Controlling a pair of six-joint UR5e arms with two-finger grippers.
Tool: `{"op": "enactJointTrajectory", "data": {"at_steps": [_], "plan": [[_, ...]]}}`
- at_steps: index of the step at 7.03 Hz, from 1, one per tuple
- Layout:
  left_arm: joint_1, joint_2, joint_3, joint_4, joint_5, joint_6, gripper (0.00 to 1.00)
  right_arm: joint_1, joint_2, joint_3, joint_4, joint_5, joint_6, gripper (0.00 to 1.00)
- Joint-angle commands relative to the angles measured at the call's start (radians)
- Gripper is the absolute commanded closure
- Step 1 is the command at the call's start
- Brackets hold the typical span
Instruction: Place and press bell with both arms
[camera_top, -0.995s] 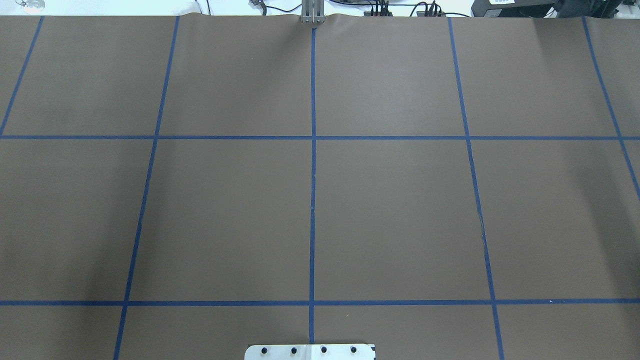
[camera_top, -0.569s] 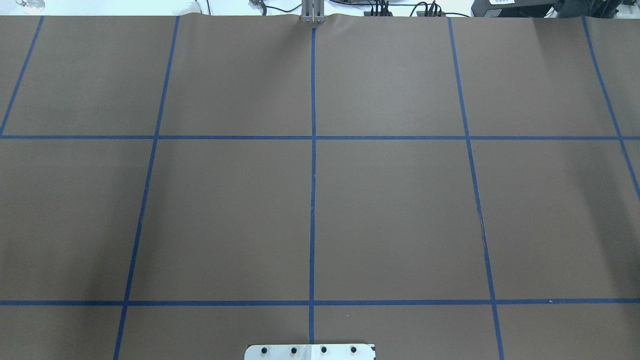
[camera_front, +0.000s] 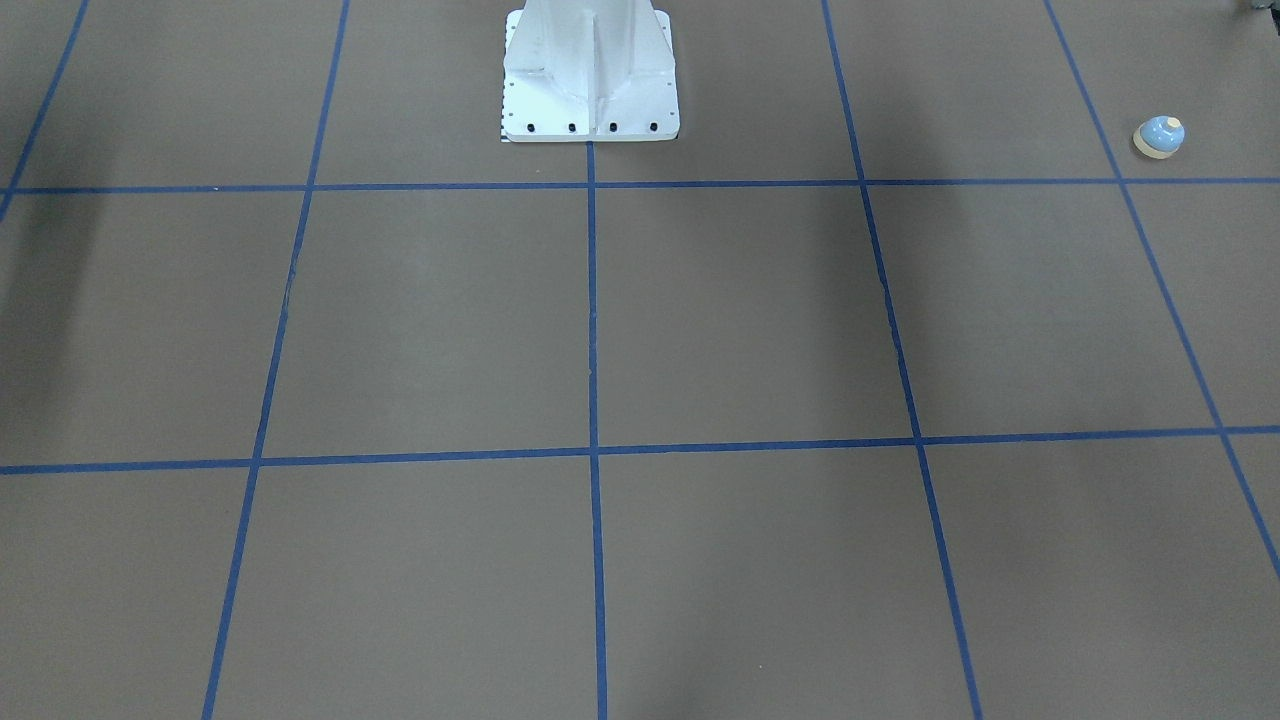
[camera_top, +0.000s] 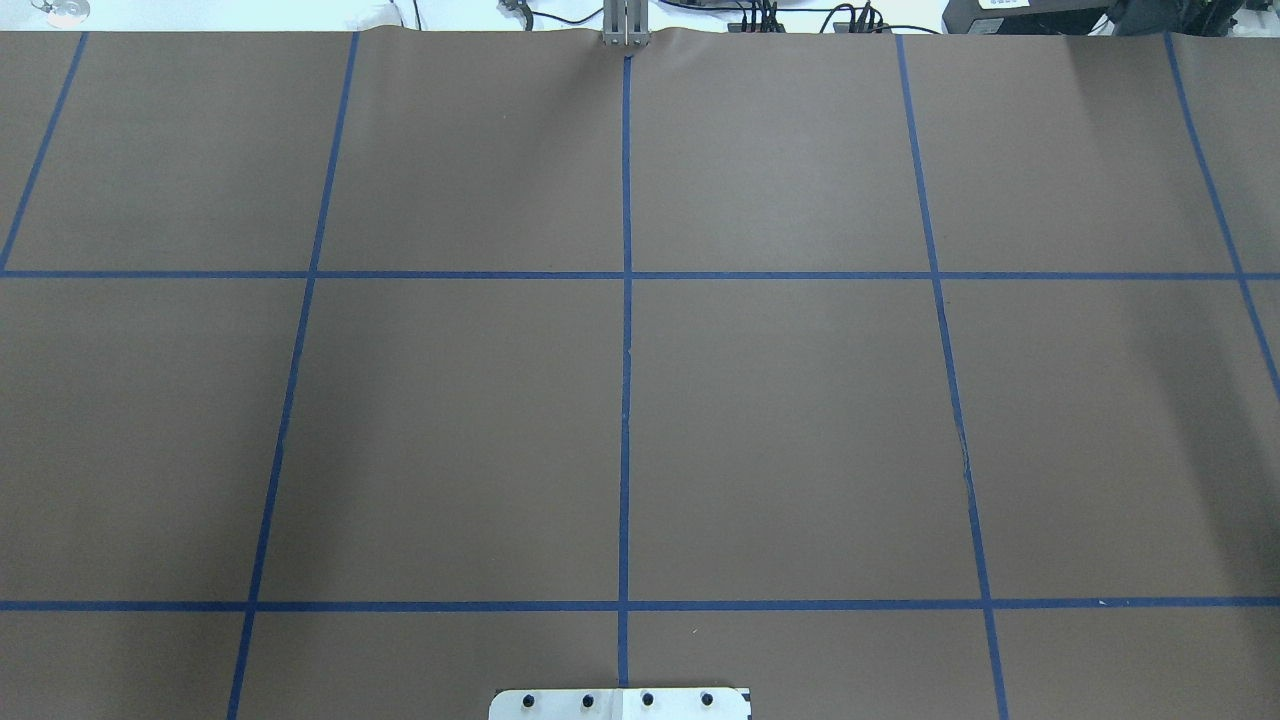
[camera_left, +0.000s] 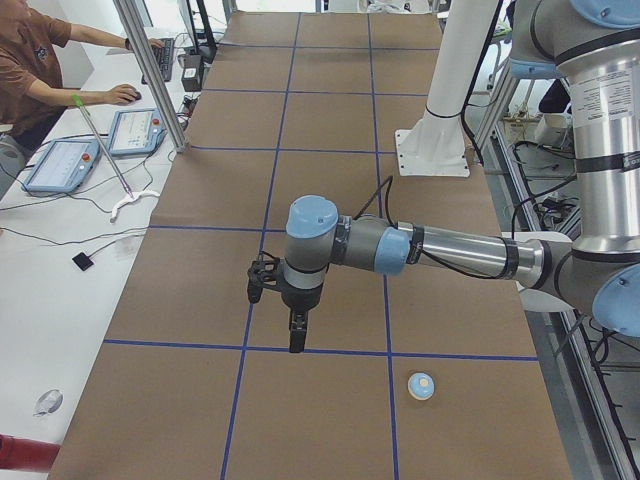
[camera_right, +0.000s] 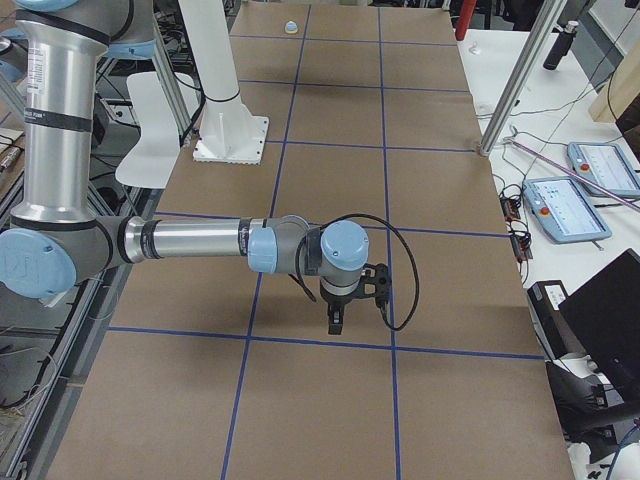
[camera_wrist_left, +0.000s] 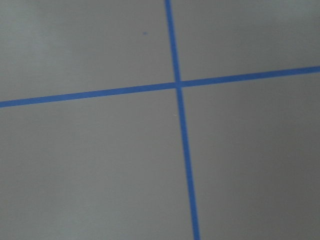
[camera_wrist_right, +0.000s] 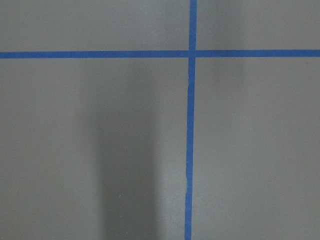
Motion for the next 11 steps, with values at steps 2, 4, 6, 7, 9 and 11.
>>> {"op": "enactJointTrajectory", "data": {"at_steps": [2,4,6,7,9,11], "plan": [[0.198,0.046,-0.07,0.002,0.24,-0.584,0.0,0.0,-0.014,0.027,-0.002,0.011,0.001,0.0],[0.279,0.099,-0.081,-0.002,0.292,-0.86,0.0,-0.002,-0.062,0.016,-0.002,0.008,0.0,0.0],[0.413,0.132,-0.084,0.011,0.328,-1.196,0.0,0.0,-0.076,0.055,0.007,-0.004,-0.002,0.0],[0.475,0.133,-0.083,0.062,0.33,-1.358,0.0,0.018,-0.073,0.053,0.006,-0.05,0.0,0.0],[0.556,0.133,-0.08,0.202,0.325,-1.581,0.0,0.018,-0.073,0.074,0.006,-0.075,0.001,0.0],[0.619,0.133,-0.073,0.307,0.313,-1.794,0.0,0.006,-0.02,0.07,-0.003,-0.053,0.001,0.0]]}}
